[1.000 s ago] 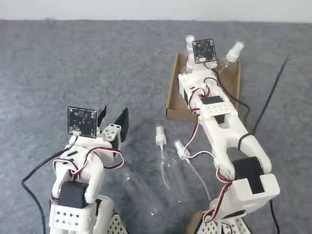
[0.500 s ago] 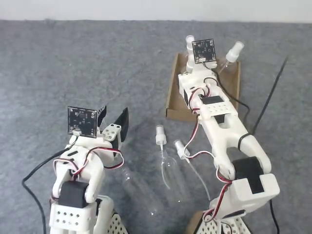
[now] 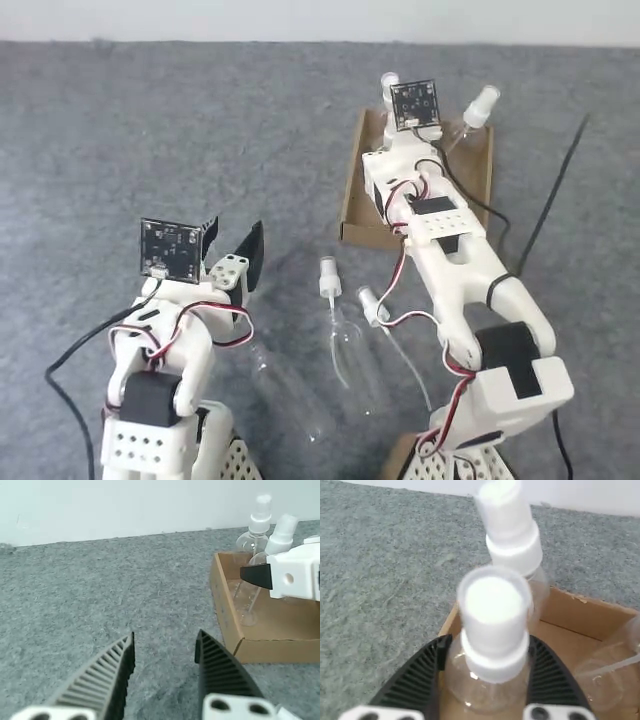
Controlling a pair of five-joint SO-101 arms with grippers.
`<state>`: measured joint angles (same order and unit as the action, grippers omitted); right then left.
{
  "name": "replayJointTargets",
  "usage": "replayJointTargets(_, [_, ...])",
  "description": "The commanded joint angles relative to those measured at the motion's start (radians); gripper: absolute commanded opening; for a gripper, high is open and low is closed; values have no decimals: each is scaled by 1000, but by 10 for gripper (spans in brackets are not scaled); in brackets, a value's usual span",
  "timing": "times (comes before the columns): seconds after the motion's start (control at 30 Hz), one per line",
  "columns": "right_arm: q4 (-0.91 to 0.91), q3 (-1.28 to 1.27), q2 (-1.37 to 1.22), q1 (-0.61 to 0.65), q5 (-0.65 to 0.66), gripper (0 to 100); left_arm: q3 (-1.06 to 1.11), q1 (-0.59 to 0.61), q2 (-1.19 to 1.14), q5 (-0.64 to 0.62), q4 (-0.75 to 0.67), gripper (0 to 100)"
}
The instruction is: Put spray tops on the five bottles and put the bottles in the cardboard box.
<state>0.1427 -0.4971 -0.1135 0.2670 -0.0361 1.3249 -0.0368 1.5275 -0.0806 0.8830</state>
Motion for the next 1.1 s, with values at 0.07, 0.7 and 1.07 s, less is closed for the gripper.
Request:
replayJointTargets(0.07, [10,48,15,5,-5,186,-4,-5,-5,12,-25,180])
replayJointTargets(0.7, [10,54,16,41,-5,188,-4,-5,-5,12,-25,180])
replayJointTargets(1.07, [8,54,16,36,-6,255,-4,-5,-5,12,-25,180])
